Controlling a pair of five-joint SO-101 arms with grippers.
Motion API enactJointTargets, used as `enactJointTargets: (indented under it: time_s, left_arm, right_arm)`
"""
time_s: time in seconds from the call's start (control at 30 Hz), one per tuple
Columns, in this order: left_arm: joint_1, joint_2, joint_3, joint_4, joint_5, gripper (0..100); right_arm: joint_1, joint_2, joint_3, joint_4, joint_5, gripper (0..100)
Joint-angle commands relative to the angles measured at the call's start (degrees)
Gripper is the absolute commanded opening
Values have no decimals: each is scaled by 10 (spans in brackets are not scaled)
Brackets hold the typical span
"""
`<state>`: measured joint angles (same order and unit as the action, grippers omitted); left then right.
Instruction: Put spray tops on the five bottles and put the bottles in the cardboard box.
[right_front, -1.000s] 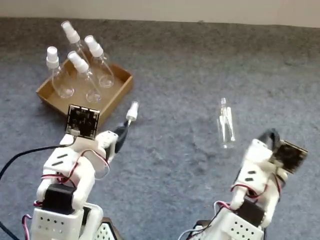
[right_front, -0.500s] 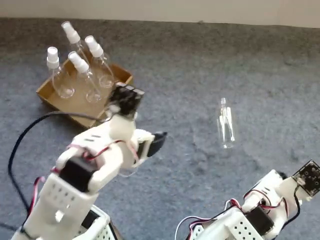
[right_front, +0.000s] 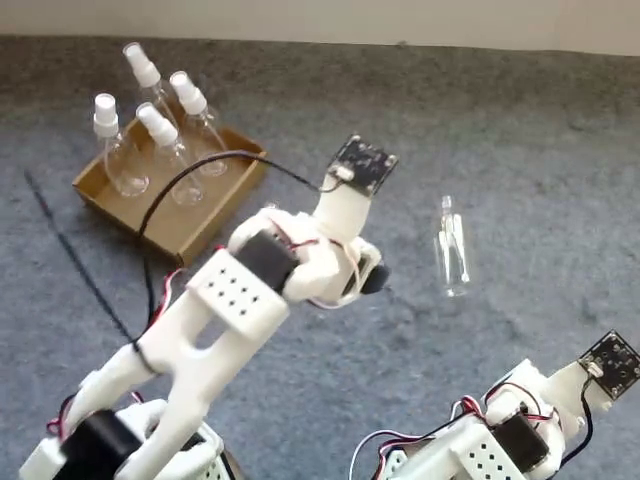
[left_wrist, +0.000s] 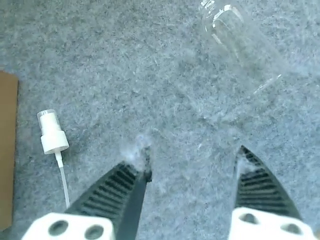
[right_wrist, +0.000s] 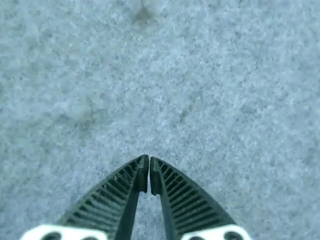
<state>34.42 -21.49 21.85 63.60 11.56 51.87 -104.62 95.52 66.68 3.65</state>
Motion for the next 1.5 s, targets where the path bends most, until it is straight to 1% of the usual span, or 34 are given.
enactJointTargets:
  time_s: [0.0,0.13,0.33,0.47,0.53,0.8,1.07,1.23,1.37,1.47]
  left_arm:
    - [7,48,-80,2,6,210]
    - [7,96,-119,2,6,212]
    - [8,183,-176,2,6,213]
    - [8,239,-233,4,6,213]
    - [8,264,-269,22,6,213]
    - [7,364,-430,141,7,211]
    - [7,443,-554,196,8,210]
    - [-8,500,-636,231,79,214]
    - [-16,551,-684,242,105,214]
    - [-16,593,-714,246,108,214]
  right_arm:
    - [7,-7,70,8,0,5]
    - [9,-7,70,9,0,5]
    - [61,-7,70,7,0,5]
    - [62,-7,69,7,0,5]
    - [62,-7,69,7,0,5]
    - [62,-7,69,7,0,5]
    - [62,-7,69,7,0,5]
    - [62,-7,69,7,0,5]
    - [62,-7,69,7,0,5]
    - [62,-7,69,7,0,5]
